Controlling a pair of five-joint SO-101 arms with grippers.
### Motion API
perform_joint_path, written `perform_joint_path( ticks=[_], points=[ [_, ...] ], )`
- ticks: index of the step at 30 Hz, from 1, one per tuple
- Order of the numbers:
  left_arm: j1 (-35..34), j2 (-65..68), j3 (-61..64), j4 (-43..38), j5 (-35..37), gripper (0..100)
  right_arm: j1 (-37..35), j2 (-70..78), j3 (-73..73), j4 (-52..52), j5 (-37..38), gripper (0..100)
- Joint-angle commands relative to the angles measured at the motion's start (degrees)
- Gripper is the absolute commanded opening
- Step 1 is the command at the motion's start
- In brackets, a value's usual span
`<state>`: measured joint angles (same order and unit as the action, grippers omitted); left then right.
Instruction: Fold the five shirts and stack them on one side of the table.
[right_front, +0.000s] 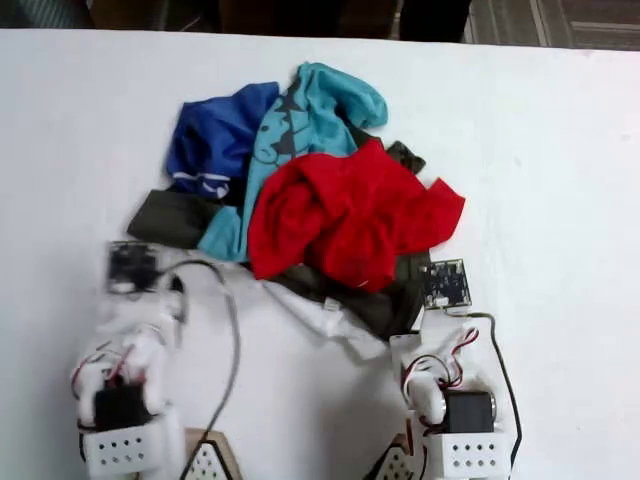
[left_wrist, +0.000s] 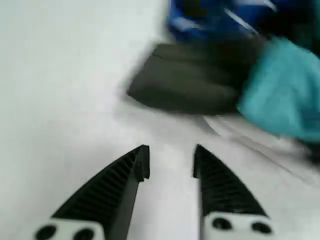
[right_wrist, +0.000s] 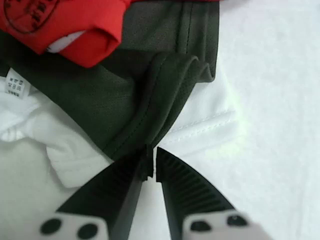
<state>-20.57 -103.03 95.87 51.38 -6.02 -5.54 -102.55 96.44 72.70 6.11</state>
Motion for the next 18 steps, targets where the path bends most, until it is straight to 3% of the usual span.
perform_joint_path(
  ticks=[1, 6, 10, 18],
  points=[
    [-5.8, -1.8, 0.0, -4.9, 0.7, 25, 0.4, -0.7, 0.5, 0.1, -0.4, 2.0],
    [-6.9, -1.8, -11.6, 0.5, 0.4, 26, 0.4, -0.7, 0.5, 0.1, -0.4, 2.0],
    [2.3, 3.7, -25.1, 9.2, 0.4, 26, 0.4, -0.7, 0.5, 0.1, -0.4, 2.0],
    [14.2, 44.0, -53.4, 16.0, 0.8, 28, 0.4, -0.7, 0.5, 0.1, -0.4, 2.0]
  ],
)
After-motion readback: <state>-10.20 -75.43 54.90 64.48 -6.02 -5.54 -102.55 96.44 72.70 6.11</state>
